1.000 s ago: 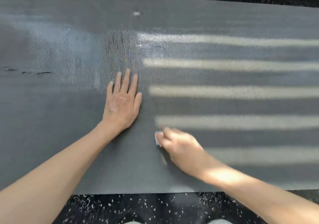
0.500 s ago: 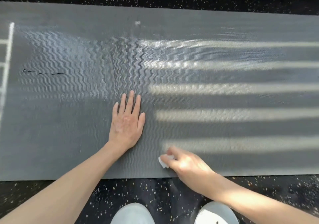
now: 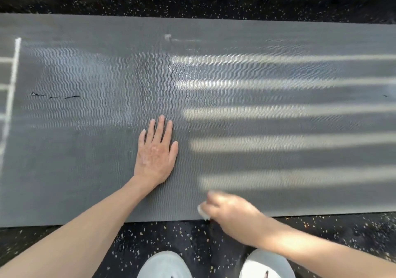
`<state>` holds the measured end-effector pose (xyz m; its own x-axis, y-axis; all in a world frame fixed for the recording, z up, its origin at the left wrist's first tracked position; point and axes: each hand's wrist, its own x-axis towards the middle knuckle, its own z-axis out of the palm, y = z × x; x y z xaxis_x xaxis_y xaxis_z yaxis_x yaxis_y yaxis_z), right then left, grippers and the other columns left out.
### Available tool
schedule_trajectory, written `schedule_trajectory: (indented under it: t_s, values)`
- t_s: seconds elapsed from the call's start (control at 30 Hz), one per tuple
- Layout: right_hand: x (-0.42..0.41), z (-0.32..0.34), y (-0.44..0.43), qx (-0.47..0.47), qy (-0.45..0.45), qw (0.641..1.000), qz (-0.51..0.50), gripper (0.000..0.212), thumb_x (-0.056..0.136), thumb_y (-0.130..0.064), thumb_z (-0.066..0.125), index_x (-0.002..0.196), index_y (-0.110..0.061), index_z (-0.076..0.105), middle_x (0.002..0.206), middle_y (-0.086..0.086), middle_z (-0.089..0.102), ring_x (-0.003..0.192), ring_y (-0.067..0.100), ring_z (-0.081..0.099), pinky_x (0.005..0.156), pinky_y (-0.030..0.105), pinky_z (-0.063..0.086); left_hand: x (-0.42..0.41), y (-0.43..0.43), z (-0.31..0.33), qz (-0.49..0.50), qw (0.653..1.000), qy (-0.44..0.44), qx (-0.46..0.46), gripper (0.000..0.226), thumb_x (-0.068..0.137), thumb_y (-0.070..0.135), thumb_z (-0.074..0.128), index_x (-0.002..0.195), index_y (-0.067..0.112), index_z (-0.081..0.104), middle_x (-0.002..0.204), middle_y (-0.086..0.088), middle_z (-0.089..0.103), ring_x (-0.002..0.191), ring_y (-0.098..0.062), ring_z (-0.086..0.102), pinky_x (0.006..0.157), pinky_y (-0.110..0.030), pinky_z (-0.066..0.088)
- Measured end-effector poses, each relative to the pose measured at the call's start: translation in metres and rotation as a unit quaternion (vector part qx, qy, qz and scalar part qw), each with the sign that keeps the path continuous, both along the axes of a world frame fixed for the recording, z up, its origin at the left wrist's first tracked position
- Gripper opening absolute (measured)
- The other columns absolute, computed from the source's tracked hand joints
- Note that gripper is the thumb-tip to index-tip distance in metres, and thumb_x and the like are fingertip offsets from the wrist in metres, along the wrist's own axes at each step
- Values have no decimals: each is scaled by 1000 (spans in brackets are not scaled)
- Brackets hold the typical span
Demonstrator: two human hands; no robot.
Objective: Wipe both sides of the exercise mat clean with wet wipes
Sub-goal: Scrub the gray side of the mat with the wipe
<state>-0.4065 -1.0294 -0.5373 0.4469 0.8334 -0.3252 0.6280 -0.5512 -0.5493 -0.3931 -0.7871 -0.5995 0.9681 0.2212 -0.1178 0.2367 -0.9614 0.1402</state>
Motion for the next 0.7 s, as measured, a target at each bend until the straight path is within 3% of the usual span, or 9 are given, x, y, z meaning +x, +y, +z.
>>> schedule_trajectory:
  t_s: [0.07, 0.13, 0.23, 0.3, 0.33, 0.4, 0.5, 0.57, 0.7]
  values:
    - [5, -6, -1, 18, -34, 999, -34, 29, 93, -16, 26, 97, -17, 55, 81, -6, 42, 62, 7, 41, 56, 26, 40, 0, 0, -1, 0, 1000, -1, 0, 66, 98, 44, 12, 156, 13, 19, 164, -9, 13, 151, -30, 12, 120, -48, 14]
    - [-6, -3, -4, -16, 5, 1000, 22, 17, 81, -5, 43, 88, -17, 53, 78, -5, 36, 60, 10, 40, 48, 23, 39, -1, 0, 0, 0, 1000, 0, -2, 66, 98, 45, 11, 156, 13, 18, 164, -8, 13, 151, -29, 11, 120, -47, 13]
    - [-8, 1, -14, -43, 12, 996, 81, 28, 67, -3, 69, 83, -21, 55, 75, -6, 36, 59, 8, 36, 47, 21, 39, 0, 0, 0, 0, 1000, 0, -6, 66, 98, 45, 12, 156, 13, 19, 164, -8, 13, 151, -29, 11, 120, -47, 13]
    - [16, 5, -2, 17, -9, 1000, 21, 6, 91, -20, 56, 87, -19, 52, 75, -5, 43, 61, 10, 37, 54, 26, 37, 0, 0, 0, 2, 1000, -3, -4, 66, 98, 45, 12, 156, 13, 19, 164, -9, 14, 151, -29, 12, 120, -47, 13]
    - [25, 2, 0, 17, -70, 997, -3, 14, 97, -29, 47, 87, -20, 49, 75, -6, 42, 61, 9, 36, 55, 26, 32, 0, -1, 0, 2, 1000, -5, -7, 66, 98, 44, 13, 156, 13, 20, 164, -9, 14, 151, -30, 12, 120, -48, 14]
    - [27, 1, -1, 42, -74, 996, -40, 17, 100, -32, 42, 89, -20, 49, 75, -6, 41, 61, 11, 35, 55, 26, 28, 0, -1, 1, 3, 1000, -8, -14, 67, 97, 45, 13, 156, 13, 21, 164, -9, 14, 151, -30, 12, 120, -47, 14]
    - [3, -7, -11, 18, -63, 996, 66, 6, 90, -13, 58, 94, -15, 55, 79, -1, 41, 62, 13, 33, 50, 28, 33, 1, -1, 3, 5, 1000, -10, -24, 68, 97, 45, 11, 156, 14, 19, 164, -8, 12, 151, -29, 10, 120, -46, 11]
    - [18, -10, -7, 14, -96, 992, 84, 13, 95, -30, 53, 91, -17, 51, 80, -3, 43, 63, 13, 37, 54, 28, 33, 2, -2, 4, 10, 999, -12, -31, 64, 99, 42, 18, 156, 13, 21, 164, -9, 12, 151, -30, 10, 120, -46, 10]
    - [48, -5, 16, 24, -82, 996, -29, 16, 103, -30, 39, 104, -21, 52, 96, -2, 46, 85, 18, 51, 68, 33, 42, 8, -3, 12, 25, 995, -59, -72, 52, 100, 26, 41, 148, 7, 39, 158, -15, 30, 146, -35, 25, 116, -51, 21]
